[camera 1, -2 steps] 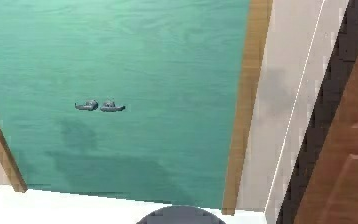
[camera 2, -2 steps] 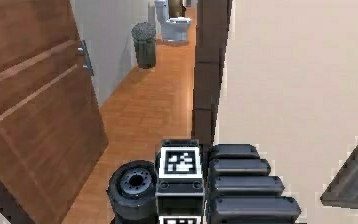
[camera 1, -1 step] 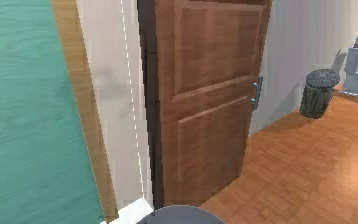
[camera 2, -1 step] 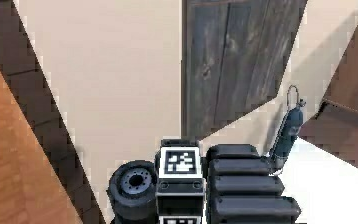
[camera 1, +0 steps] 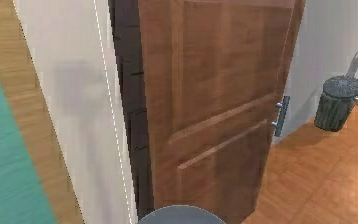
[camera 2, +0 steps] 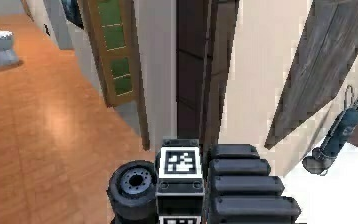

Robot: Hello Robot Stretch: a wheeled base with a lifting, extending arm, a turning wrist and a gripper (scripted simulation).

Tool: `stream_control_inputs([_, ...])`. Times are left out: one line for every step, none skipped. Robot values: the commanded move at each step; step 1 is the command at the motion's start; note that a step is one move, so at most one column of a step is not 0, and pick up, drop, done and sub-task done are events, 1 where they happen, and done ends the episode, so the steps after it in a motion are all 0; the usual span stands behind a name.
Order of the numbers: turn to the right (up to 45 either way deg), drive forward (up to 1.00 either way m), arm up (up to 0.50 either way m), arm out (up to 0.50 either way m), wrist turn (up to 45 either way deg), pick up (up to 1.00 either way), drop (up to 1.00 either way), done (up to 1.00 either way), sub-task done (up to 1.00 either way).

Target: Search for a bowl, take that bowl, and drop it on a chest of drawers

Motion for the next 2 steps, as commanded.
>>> stream_control_inputs([45.0,0.00,0.00,0.00,0.0,0.00,0.00,0.00,0.00])
stream_control_inputs([6.0,0.00,0.00,0.00,0.0,0.00,0.00,0.00,0.00])
